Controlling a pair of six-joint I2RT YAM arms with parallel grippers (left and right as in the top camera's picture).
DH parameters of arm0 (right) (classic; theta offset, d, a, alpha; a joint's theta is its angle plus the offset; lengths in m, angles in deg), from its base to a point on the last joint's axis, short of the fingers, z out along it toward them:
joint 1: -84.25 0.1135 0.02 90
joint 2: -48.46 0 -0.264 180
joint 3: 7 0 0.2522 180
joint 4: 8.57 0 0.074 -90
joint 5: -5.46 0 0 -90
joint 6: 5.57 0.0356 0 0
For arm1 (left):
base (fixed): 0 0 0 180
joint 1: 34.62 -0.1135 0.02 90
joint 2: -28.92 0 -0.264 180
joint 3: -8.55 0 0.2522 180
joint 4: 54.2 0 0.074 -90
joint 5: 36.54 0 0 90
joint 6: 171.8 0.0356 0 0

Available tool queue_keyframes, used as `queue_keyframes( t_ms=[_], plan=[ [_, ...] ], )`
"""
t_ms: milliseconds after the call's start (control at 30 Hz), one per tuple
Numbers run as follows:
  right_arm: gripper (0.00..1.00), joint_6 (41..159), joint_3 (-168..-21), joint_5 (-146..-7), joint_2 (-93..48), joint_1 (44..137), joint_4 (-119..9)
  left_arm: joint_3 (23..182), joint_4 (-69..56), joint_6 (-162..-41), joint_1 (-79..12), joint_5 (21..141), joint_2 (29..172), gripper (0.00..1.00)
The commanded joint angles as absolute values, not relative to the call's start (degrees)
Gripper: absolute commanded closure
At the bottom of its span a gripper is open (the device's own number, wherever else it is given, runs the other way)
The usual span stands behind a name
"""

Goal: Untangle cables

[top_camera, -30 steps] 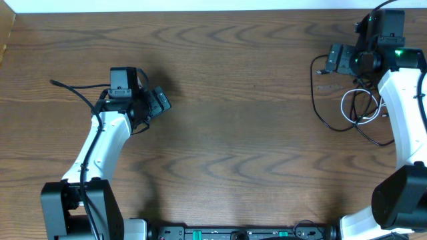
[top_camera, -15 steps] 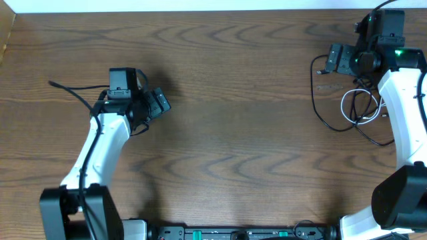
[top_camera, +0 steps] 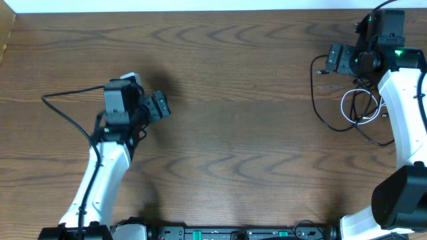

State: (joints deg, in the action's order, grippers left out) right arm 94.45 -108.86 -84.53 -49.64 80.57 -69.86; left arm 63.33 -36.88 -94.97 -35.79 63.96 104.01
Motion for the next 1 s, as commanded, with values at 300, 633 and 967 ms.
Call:
queue_keyframes(
  t_ms=[300,633,967],
  plan=[
    [0.01,94.67,-109.03,-85.25,-50.12,80.18,-69.92,37.06,-66.04,-86.55,-31.70,64.58,92.60,0.02],
    [0.01,94.67,-109.03,-85.25,-50.12,80.18,-69.92,25.45,-73.87,-86.55,-31.68,64.47,81.91,0.02],
    [0.01,94.67,-109.03,-85.25,-50.12,80.18,-69.92,22.54,-63.59,-86.48,-31.66,64.38,73.36,0.02]
  ],
)
